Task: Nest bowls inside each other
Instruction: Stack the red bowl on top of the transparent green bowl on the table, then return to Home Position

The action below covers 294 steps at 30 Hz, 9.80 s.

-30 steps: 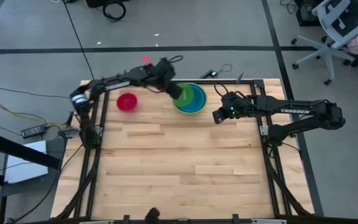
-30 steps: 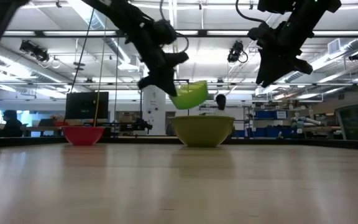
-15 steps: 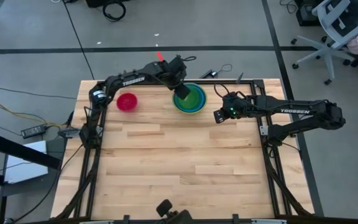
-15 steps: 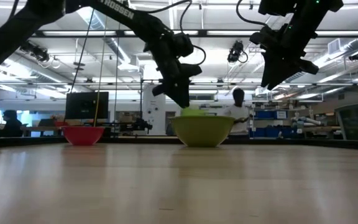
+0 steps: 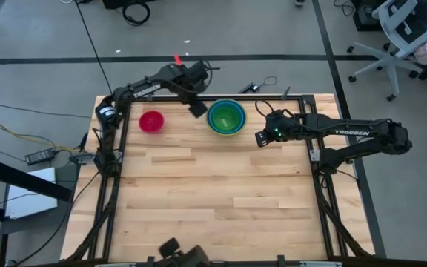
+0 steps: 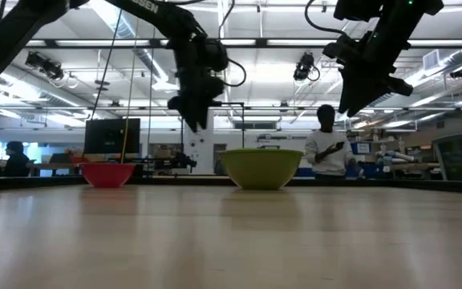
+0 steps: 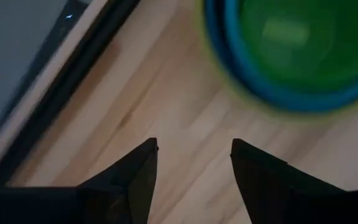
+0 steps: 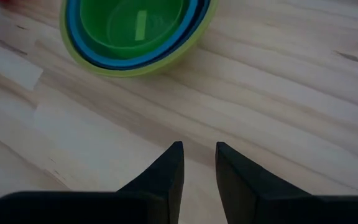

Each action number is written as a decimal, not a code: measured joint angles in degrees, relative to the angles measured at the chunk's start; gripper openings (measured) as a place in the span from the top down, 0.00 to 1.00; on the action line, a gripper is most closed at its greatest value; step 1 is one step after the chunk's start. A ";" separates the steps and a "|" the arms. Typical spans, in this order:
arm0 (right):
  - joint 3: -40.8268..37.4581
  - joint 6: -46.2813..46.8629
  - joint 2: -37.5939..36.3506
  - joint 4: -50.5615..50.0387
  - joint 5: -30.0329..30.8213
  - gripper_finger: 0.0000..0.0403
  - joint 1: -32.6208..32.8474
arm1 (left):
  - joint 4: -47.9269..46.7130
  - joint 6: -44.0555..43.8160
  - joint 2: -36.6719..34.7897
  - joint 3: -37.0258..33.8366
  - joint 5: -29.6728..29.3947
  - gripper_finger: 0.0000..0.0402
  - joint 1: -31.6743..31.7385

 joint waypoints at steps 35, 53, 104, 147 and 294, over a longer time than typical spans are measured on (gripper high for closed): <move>0.00 6.03 0.00 -4.11 -0.31 0.75 2.12 | 12.94 -4.00 -20.80 -46.64 -13.57 0.48 23.38; 0.00 6.42 0.00 -4.13 -0.46 0.75 2.05 | 15.87 -2.51 -20.09 -46.60 -17.52 0.55 23.70; -0.02 4.94 0.00 -4.32 -0.06 0.75 1.75 | 29.24 -12.41 2.17 -7.30 -3.93 0.78 -7.08; -0.02 -9.09 -0.22 26.14 -0.38 0.75 1.90 | 23.79 -6.93 4.20 -3.48 -14.65 0.61 -12.27; -50.28 -35.76 -63.69 59.32 -16.15 0.99 13.05 | 72.97 -1.69 -112.75 -105.59 -1.18 1.00 -36.38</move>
